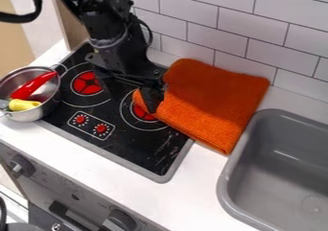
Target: Move the metalic pot to right bottom of the bunner
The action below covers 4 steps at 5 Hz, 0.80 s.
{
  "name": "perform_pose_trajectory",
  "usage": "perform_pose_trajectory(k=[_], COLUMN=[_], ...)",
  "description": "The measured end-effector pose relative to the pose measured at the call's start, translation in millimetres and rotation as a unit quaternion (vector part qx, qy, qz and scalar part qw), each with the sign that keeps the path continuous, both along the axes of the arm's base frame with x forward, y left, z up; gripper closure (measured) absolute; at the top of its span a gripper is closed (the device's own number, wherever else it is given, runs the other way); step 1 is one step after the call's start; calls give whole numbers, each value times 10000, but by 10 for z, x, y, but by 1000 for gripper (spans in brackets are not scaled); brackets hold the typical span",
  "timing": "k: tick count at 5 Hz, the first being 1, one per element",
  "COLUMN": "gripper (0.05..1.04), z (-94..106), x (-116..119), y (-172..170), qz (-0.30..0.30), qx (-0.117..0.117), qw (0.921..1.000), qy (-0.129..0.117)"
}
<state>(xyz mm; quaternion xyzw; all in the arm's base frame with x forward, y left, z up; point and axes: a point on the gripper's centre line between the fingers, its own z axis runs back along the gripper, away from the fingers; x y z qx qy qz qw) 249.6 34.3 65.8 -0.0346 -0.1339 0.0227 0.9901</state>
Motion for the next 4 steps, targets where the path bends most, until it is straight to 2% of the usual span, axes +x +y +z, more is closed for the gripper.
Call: perform_pose_trajectory(k=[1, 2, 3, 4], gripper=[84, 84, 84, 84], z=[-44, -23, 140, 224], x=[-27, -77, -68, -60], y=[-6, 164, 365, 534], qz=[-23, -243, -293, -529], qx=[-25, 5, 234, 300], qw=[10000, 9997, 9993, 9981], qy=[83, 81, -30, 90])
